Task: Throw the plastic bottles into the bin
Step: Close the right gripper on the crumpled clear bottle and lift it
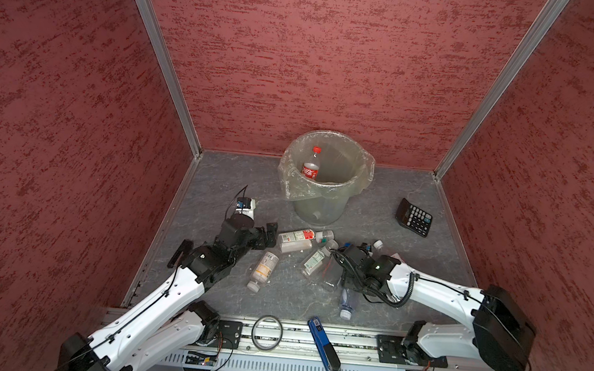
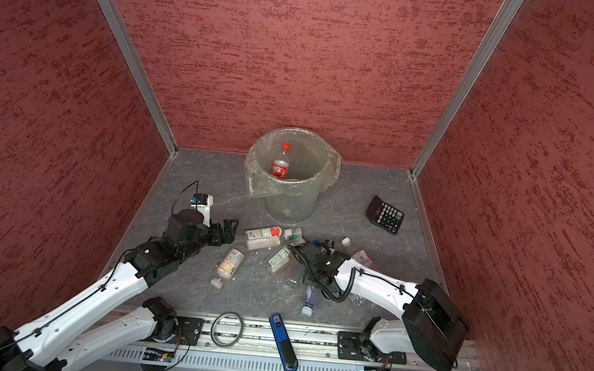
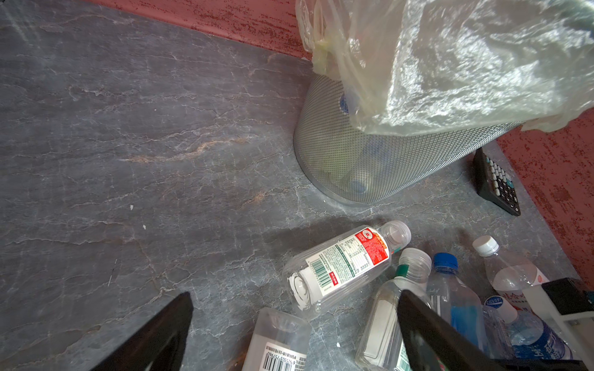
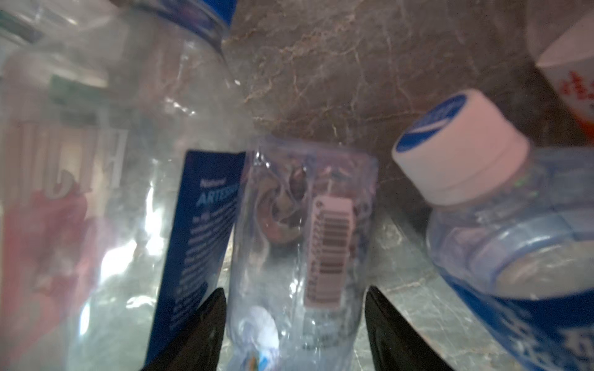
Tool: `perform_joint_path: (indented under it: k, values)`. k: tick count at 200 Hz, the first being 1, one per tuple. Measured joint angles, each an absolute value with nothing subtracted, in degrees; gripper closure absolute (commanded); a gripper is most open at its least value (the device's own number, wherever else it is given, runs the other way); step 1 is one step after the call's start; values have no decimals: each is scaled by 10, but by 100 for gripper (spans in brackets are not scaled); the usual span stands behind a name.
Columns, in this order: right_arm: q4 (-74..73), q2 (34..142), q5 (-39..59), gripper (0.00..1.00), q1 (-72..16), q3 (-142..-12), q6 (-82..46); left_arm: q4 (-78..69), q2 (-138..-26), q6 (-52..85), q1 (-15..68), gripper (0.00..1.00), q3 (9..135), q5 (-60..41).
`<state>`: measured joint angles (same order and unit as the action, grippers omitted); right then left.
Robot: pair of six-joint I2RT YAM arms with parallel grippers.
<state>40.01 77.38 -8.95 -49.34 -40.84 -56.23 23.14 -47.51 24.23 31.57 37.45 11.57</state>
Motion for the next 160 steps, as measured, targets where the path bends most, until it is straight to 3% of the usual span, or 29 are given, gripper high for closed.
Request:
perform_joint_path:
  k: [30,61,120,160]
  values:
    - [378,813,-81,33,-484,-408,-540,237,-475,248,313,1,366,110]
    - [364,815,-74,49,-483,-398,-528,246,-463,249,311,1,364,107]
    - [406,727,-93,52,-487,-446,-505,244,-470,258,304,1,349,100]
    - [457,650,-196,50,-555,-554,-488,245,-474,276,302,1,332,88]
